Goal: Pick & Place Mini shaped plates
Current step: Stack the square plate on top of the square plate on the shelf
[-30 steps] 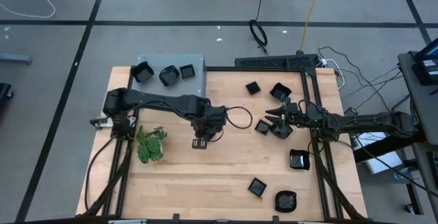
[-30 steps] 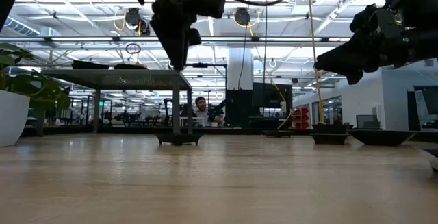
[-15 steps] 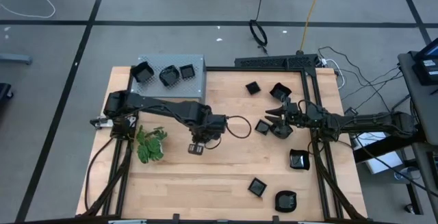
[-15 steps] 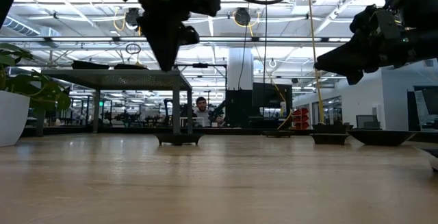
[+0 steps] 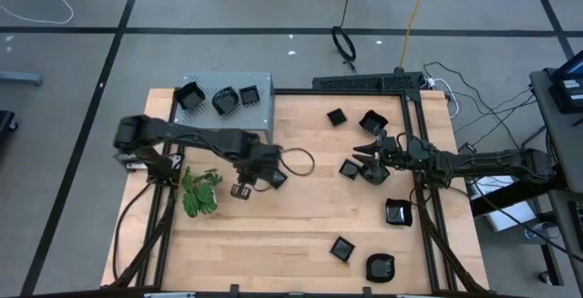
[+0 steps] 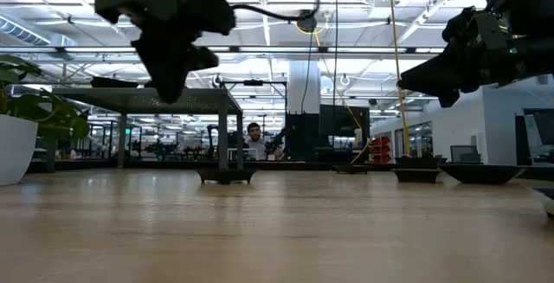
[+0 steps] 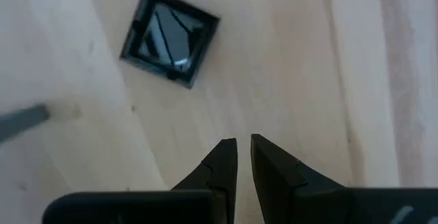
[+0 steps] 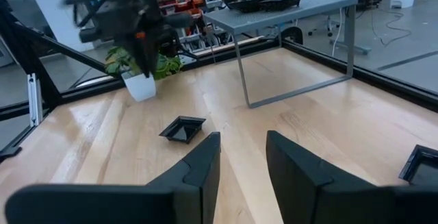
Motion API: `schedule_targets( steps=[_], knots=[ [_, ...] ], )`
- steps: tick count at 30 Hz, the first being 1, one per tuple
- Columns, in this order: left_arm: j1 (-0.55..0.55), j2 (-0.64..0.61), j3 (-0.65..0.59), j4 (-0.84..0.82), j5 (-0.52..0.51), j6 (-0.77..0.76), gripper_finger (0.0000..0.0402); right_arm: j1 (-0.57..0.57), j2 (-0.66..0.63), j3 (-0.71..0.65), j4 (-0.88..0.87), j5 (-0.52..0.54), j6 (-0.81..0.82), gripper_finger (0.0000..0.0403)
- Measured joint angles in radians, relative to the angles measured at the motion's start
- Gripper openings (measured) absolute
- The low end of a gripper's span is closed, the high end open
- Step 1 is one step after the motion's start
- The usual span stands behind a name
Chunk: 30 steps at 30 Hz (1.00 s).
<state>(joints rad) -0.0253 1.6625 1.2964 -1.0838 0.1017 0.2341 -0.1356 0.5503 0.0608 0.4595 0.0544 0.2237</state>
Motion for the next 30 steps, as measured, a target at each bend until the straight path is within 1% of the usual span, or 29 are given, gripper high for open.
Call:
schedule_targets(
  steps=[5, 8, 11, 15, 18, 21, 26, 30],
  knots=[
    [0.011, -0.179, -0.237, 0.298, 0.003, -0.017, 0.0047, 0.000, 0.001, 0.000, 0.000, 0.000, 0.000, 0.0106],
    [0.010, -0.236, -0.369, 0.518, 0.003, 0.016, 0.0047, 0.000, 0.001, 0.000, 0.000, 0.000, 0.000, 0.0106],
    [0.006, -0.247, -0.479, 0.740, 0.003, 0.049, 0.0047, 0.000, 0.000, 0.000, 0.000, 0.000, 0.000, 0.0106],
    [0.002, -0.212, -0.563, 0.935, 0.003, 0.112, 0.0047, 0.000, 0.001, 0.000, 0.000, 0.000, 0.000, 0.0106],
    [-0.003, -0.179, -0.578, 0.966, 0.002, 0.130, 0.0048, 0.000, 0.000, 0.000, 0.000, 0.000, 0.000, 0.0106],
    [-0.009, -0.138, -0.577, 0.982, 0.003, 0.135, 0.0069, 0.000, 0.000, 0.000, 0.001, 0.000, 0.000, 0.0106],
    [-0.010, -0.075, -0.577, 1.033, 0.001, 0.134, 0.0148, 0.000, 0.000, 0.000, 0.000, 0.000, 0.000, 0.0106],
    [-0.010, -0.034, -0.577, 1.087, -0.060, 0.191, 0.0203, 0.000, 0.001, 0.000, 0.000, 0.000, 0.000, 0.0106]
  ],
)
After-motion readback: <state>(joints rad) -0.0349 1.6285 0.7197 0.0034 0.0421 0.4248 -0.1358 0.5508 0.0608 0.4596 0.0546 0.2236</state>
